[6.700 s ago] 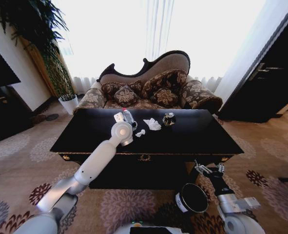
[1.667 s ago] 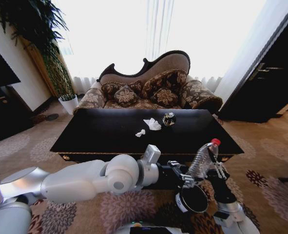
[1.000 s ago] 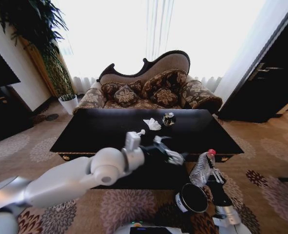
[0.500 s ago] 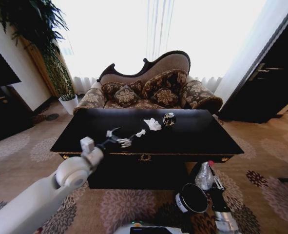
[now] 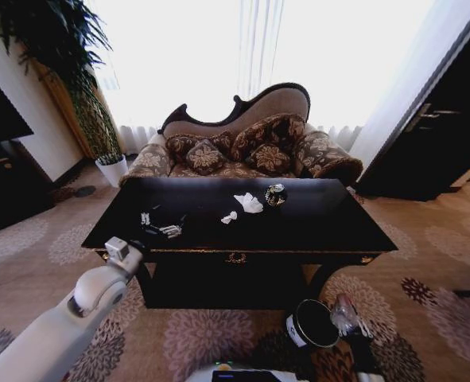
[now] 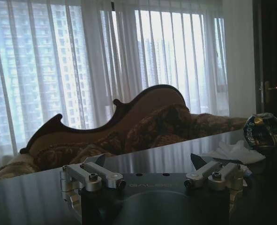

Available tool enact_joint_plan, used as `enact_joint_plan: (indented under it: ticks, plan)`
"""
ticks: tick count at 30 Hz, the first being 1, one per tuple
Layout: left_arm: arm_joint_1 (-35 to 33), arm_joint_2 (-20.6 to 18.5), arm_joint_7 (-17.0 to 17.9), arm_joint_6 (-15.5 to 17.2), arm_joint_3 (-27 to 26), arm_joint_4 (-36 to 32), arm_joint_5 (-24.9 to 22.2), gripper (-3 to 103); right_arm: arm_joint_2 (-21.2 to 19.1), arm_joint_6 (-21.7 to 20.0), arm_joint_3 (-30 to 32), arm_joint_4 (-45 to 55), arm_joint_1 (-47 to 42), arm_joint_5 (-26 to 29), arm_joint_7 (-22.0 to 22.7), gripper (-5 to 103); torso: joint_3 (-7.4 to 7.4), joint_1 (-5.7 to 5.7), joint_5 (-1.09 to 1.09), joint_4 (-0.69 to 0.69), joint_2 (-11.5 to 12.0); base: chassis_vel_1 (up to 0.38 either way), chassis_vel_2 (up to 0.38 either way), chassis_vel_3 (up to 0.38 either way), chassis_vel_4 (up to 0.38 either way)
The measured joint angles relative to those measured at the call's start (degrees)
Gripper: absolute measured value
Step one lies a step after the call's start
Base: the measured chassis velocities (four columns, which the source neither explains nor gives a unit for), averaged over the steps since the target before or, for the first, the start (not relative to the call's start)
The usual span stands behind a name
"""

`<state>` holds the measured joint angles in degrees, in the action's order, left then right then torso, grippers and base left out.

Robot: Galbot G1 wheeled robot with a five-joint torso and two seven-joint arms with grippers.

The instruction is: Move to the front of the table and place the trash on the table into the trash bin.

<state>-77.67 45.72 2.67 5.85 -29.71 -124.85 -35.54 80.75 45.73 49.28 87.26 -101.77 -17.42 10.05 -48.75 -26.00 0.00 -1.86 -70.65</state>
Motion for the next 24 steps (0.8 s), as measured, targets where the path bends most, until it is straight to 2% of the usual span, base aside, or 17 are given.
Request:
enact_joint_plan:
  ticks: [2, 3, 5, 11, 15, 16, 17, 21, 24]
  plan:
    - [-3.26, 2.67, -0.8, -1.27, -2.65, -0.49, 1.05, 100, -0.27, -0.02, -0.67, -1.72, 0.46, 0.0, -0.53, 24, 0.0, 0.0, 0.0, 0.0, 0.0, 0.0, 0.0, 0.0, 0.0]
    - [-3.26, 2.67, -0.8, -1.27, -2.65, -0.49, 1.05, 100, -0.27, -0.02, -0.67, -1.72, 0.46, 0.0, -0.53, 24, 0.0, 0.0, 0.0, 0.0, 0.0, 0.0, 0.0, 0.0, 0.0]
    - [-6.53, 5.76, -1.7, -2.78, -5.86, -0.86, 2.18, 100, -0.55, -0.05, -1.67, -3.29, 1.0, 0.32, -1.1, 24, 0.0, 0.0, -0.02, 0.01, 0.0, 0.0, 0.0, 0.0, 0.0]
    - [-9.17, 8.28, -2.01, -3.19, -9.88, -3.51, 1.2, 100, -0.58, -0.08, -2.55, -5.17, 1.32, 2.56, -2.5, 24, 0.0, 0.0, -0.01, 0.01, 0.0, 0.0, 0.0, 0.0, 0.0]
    - [-10.85, 9.06, -2.01, -2.76, -12.08, -5.95, 0.19, 100, -0.45, -0.08, -2.73, -6.33, 1.5, 4.29, -3.4, 24, 0.0, 0.0, -0.01, -0.04, 0.0, 0.0, 0.0, 0.0, 0.0]
    - [-13.2, 10.05, -2.25, -2.72, -14.55, -7.32, -0.16, 100, -0.55, -0.08, -3.08, -6.96, 2.14, 5.27, -4.36, 24, 0.0, 0.0, 0.0, -0.02, 0.0, 0.0, 0.0, 0.0, 0.0]
    - [-19.63, 12.33, -3.62, -3.46, -20.14, -8.73, 0.05, 100, -0.83, -0.14, -3.85, -8.62, 3.51, 7.6, -6.68, 24, 0.0, 0.0, -0.01, 0.03, -0.01, 0.0, 0.0, 0.0, 0.0]
    - [-23.94, 13.47, -4.51, -4.34, -22.29, -8.72, -0.55, 100, -1.08, -0.5, -4.2, -11.13, 4.04, 9.18, -7.15, 24, 0.0, 0.0, -0.02, -0.01, 0.0, 0.0, 0.0, 0.0, 0.0]
    - [-28.14, 14.89, -5.33, -6.55, -24.35, -8.37, -0.55, 100, -1.6, -2.71, -5.43, -12.45, 4.89, 12.11, -8.02, 24, 0.0, 0.0, -0.01, 0.01, 0.0, 0.0, 0.0, 0.0, 0.0]
